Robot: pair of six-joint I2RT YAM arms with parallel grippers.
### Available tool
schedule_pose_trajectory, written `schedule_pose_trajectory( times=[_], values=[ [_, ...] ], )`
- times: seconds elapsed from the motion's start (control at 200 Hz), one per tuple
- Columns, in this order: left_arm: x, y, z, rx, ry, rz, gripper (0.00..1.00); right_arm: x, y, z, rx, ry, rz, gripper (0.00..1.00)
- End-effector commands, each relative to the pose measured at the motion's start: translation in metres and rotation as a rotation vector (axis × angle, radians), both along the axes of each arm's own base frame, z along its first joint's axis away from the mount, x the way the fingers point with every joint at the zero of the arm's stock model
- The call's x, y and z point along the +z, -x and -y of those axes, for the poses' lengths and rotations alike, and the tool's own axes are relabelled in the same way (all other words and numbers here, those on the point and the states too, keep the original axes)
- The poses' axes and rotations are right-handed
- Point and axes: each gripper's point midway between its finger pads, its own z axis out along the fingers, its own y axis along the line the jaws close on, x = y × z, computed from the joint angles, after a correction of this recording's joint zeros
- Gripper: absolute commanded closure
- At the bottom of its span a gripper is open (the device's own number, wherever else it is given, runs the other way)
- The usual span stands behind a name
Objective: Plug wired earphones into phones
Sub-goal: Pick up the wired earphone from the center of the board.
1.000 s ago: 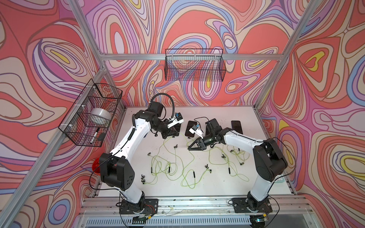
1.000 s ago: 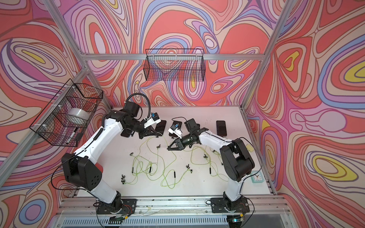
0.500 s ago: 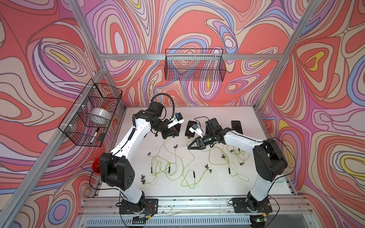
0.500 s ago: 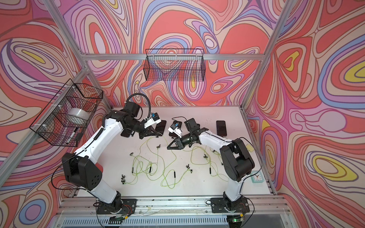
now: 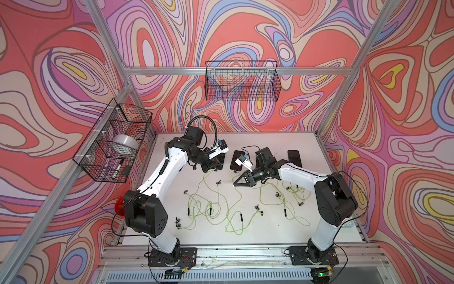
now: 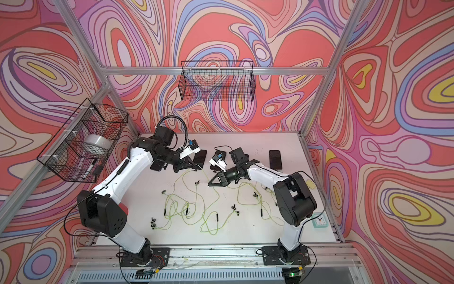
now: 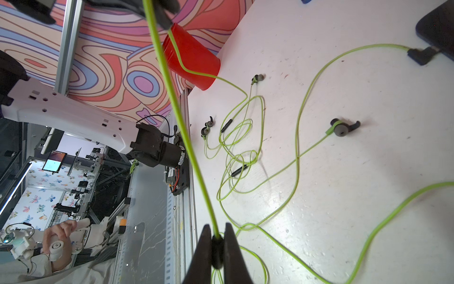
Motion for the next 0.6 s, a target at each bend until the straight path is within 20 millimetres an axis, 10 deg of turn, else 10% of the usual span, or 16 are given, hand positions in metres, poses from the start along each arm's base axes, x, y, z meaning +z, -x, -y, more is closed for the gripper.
schedule_pose_trajectory(
  times=[0.0,0.215,0.596],
  values=[
    [0.008,-0.010,-0.006,0.062,0.013,0.062,1.00,0.007,-0.002,-0.003,-0.019,-0.020,0.004,1.00],
    [0.017,-0.023,-0.009,0.132,0.058,0.097,0.60,0.013,-0.012,-0.003,-0.099,-0.031,0.020,1.00],
    [0.037,-0.034,-0.016,0.266,0.147,0.072,0.46,0.018,-0.017,0.003,-0.183,-0.028,0.057,1.00]
  ],
)
